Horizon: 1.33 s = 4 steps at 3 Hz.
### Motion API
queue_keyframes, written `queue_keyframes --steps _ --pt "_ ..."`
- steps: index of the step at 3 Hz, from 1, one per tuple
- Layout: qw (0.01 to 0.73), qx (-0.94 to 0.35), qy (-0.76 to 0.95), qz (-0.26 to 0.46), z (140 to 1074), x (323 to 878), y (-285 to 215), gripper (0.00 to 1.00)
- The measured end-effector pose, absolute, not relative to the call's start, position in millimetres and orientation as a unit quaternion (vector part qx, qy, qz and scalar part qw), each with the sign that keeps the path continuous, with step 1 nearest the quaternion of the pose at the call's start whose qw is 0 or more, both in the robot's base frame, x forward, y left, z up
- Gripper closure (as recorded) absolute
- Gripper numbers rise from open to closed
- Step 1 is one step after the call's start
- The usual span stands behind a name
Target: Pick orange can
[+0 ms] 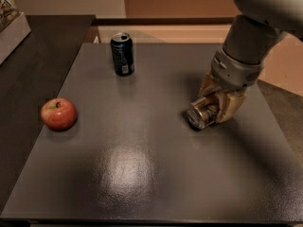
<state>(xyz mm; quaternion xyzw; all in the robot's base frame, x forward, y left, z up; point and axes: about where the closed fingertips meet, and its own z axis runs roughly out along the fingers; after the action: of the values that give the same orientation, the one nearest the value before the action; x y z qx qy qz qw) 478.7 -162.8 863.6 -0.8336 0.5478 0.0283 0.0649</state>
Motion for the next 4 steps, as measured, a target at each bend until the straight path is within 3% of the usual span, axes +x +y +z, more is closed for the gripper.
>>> queue_keyframes --steps 1,4 --pt "0.071 -0.814 0.576 0.003 885.9 490.1 -159.3 1.0" --pt "0.119 -0.776 0.619 -0.015 964.2 513.1 -146.4 1.0"
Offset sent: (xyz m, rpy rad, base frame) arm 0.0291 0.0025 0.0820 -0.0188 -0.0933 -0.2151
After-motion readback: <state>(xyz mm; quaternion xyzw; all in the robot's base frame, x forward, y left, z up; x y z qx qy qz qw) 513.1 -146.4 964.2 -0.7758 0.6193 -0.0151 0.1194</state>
